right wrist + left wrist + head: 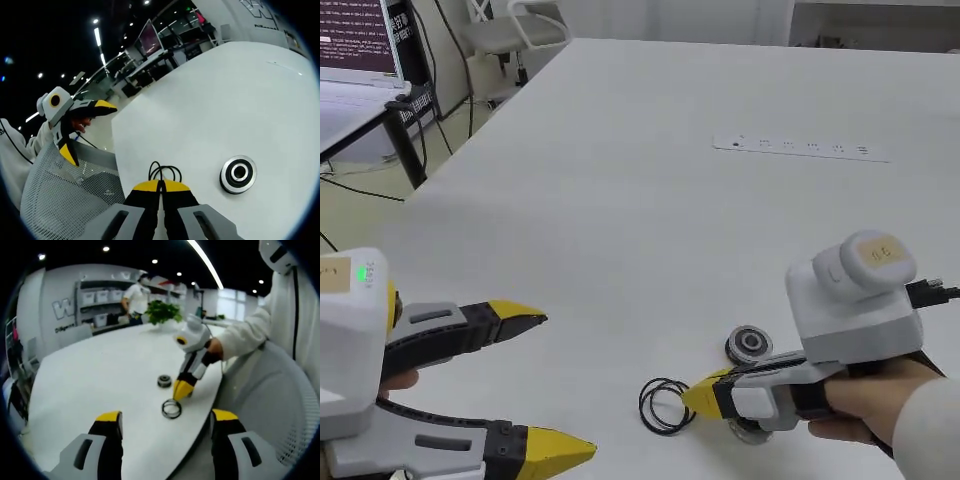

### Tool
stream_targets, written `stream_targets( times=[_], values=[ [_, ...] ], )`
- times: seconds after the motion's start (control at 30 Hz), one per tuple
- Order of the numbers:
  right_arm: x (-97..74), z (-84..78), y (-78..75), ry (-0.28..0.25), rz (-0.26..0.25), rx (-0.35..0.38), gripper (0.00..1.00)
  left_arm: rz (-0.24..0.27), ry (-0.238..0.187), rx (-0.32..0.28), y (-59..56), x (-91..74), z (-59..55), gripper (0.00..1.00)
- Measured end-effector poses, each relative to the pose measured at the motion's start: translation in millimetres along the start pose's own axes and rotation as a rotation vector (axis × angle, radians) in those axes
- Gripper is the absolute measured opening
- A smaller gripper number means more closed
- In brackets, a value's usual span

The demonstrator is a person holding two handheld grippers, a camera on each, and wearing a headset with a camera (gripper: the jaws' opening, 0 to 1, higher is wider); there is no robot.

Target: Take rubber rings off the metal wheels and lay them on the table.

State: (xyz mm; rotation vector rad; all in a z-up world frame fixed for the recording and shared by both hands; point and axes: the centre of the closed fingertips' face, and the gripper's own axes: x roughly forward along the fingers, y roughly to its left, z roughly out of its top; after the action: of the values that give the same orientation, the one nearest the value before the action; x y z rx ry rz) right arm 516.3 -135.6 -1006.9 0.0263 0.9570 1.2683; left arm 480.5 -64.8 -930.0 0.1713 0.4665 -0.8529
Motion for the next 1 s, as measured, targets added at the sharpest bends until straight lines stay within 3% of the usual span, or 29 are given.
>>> stream_targets(
  times=[0.63,1.0],
  values=[
    [-0.3,-1.5,-2.9,0.017,-0.033,-0.071,0.04,0.001,0.013,0.007,-0.2,-0.1,-2.0,0.72],
    [-9.4,7.1,-8.5,-0.016,-0.054,-0.064,0.05,0.004,0.023,0.019,0.1,-1.2,-2.6,0.72]
  ],
)
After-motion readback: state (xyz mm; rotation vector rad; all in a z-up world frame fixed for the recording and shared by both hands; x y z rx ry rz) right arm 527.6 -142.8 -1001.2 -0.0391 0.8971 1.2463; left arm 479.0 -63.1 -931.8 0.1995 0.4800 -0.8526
